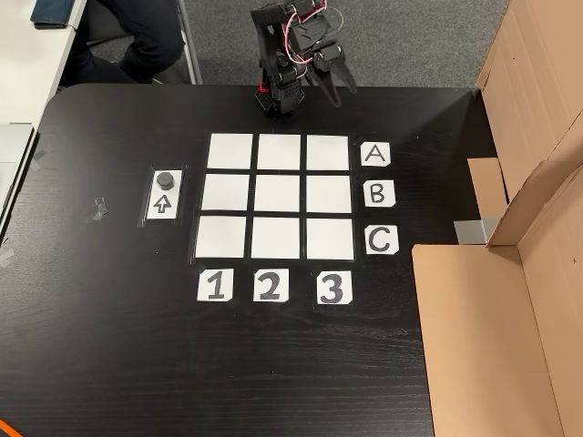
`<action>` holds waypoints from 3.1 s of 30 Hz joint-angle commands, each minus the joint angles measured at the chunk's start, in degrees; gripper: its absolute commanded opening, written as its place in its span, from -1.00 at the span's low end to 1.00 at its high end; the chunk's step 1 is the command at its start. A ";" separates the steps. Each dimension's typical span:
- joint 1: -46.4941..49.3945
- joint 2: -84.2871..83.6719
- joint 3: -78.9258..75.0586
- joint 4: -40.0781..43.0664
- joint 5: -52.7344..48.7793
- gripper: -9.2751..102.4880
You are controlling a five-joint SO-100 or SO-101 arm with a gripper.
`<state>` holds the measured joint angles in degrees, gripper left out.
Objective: Pick up a new token and place it in the grid on square A2.
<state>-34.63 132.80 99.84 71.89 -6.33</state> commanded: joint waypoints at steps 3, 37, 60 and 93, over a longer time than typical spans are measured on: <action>2.81 -5.10 -5.89 2.02 2.81 -0.12; 33.93 -46.58 -36.30 17.05 11.07 -0.02; 53.09 -60.21 -38.67 18.19 4.83 -0.03; 68.38 -79.19 -49.39 20.39 2.11 -0.03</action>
<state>33.13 53.44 53.61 91.67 -3.78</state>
